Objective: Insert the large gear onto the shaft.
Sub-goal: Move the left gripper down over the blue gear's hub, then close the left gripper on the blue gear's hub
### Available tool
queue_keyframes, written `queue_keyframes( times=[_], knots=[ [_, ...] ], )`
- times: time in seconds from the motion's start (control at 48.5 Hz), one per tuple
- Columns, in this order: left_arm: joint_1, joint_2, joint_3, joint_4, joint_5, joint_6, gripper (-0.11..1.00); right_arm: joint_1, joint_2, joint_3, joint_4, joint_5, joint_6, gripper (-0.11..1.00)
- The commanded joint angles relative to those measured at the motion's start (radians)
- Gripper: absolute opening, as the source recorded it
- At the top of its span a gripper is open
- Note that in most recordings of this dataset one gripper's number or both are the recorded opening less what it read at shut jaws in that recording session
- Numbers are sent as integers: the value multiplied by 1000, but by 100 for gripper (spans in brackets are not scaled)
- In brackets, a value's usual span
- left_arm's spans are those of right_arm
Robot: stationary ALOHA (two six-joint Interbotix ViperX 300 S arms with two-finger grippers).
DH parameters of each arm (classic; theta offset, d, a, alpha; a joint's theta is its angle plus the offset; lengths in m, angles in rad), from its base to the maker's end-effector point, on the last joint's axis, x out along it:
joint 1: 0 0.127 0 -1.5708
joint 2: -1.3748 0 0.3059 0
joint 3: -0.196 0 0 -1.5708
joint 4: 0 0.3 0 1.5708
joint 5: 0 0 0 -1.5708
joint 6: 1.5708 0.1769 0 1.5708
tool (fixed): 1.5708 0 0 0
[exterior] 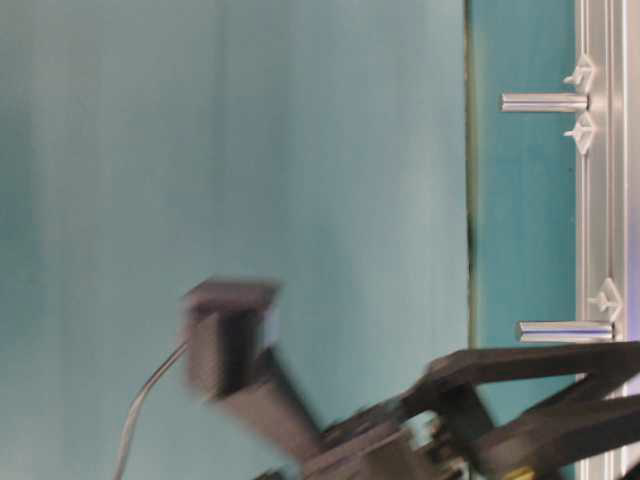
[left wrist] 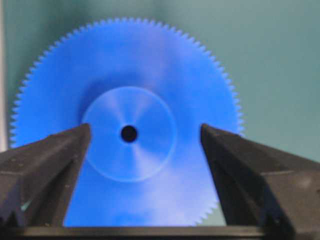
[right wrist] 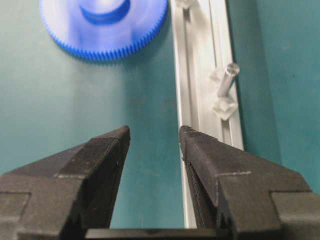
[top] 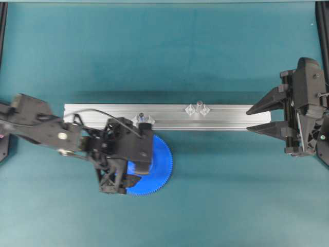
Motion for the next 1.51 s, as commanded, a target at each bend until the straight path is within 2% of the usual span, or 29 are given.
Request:
queue_keyframes(
  times=[0.0,0.165,0.619,1.279,1.485],
  knots=[
    [-5,20,-55,5,48,2,92,6,-6,-6,2,-5,9,54],
    [15,43,-89,5,100,14,93,9,-26,9,3,-5,11,57],
    [20,72,-94,6,117,29,93,34,-80,43,5,-5,57,58],
    [21,129,-110,6,118,21,92,44,-94,60,5,-5,72,58],
    [21,129,-110,6,137,20,87,44,-114,67,5,-5,74,58]
  ],
)
